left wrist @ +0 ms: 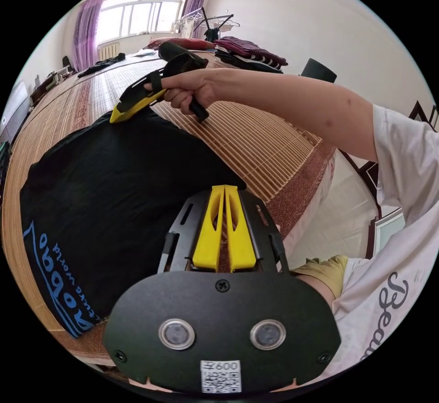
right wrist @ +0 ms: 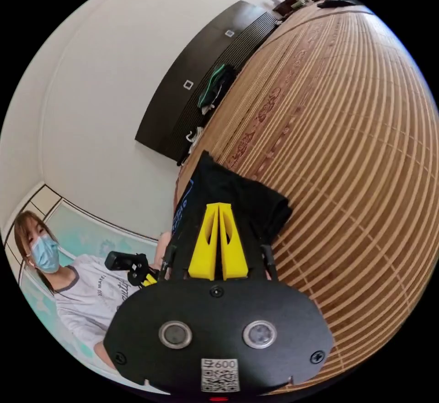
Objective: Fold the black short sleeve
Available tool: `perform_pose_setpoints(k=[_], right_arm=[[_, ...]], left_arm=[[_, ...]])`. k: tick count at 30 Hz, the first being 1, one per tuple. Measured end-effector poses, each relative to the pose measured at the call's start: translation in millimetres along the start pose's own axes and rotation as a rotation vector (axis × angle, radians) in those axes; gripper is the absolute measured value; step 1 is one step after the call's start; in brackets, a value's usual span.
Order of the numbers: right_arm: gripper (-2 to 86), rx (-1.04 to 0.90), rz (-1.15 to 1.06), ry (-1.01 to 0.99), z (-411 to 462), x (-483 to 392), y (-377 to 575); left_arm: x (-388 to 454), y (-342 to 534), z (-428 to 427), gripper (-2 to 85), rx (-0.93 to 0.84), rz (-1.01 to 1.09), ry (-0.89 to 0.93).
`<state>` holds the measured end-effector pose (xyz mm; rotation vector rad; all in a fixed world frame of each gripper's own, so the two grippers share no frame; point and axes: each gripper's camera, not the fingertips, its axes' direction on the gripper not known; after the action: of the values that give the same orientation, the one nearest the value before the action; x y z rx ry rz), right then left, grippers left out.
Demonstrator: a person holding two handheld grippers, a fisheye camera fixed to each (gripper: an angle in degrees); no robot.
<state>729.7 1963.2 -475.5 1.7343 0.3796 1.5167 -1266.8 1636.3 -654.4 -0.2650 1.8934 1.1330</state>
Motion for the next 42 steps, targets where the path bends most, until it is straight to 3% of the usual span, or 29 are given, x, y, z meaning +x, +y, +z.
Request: perform_pose_setpoints(k=[2,5,7,11,16,20,24,32,35,38,42], right_arm=[[-0.9,0.174,0.082,0.12,-35,0,2],[-0.9,0.247,0.07,0.253,-60,-26,-1],[-0.9,0.322,-0.049,0.154,-76,-53,6],[-0.8,-0.01,-0.127,-0.068,-63,-82,8],[-0.8,-0.14,-0.286,-0.316,-79,-147,50],[-0.8,-0.28,-0.267,-0.234,-73,-176,84],[-0.9,-0.282,-0.134,-0.033,-77,-163,85],[-0.9,-0.194,-0.12,-0.052,-93,-189,83],[-0.9,-0.18,-0.106,-0.066,-97,-196,78],[-0.8,-0.18,-0.084,-0.078,-98,-200,69],[-0.8,-0.193,0.064,-0.188,-98,-181,54]], left_arm=[[-10,6,-3,0.6,-0.004,0.0,0.006],[-28,17,-8,0.6,-0.002,-0.005,0.016],[-36,25,-11,0.6,0.006,-0.005,0.015],[-50,40,-17,0.6,0.013,-0.001,0.003],[-70,57,-21,0.6,0.016,-0.02,0.038],[-78,71,-22,0.7,0.02,-0.019,0.041],[-78,84,-21,0.7,0.021,-0.014,0.033],[-32,112,-23,0.6,0.104,0.032,-0.158],[-12,111,-30,0.6,0.209,0.044,-0.222],[-18,99,12,0.4,0.02,-0.041,-0.205],[0,106,24,0.1,0.026,-0.02,-0.223]])
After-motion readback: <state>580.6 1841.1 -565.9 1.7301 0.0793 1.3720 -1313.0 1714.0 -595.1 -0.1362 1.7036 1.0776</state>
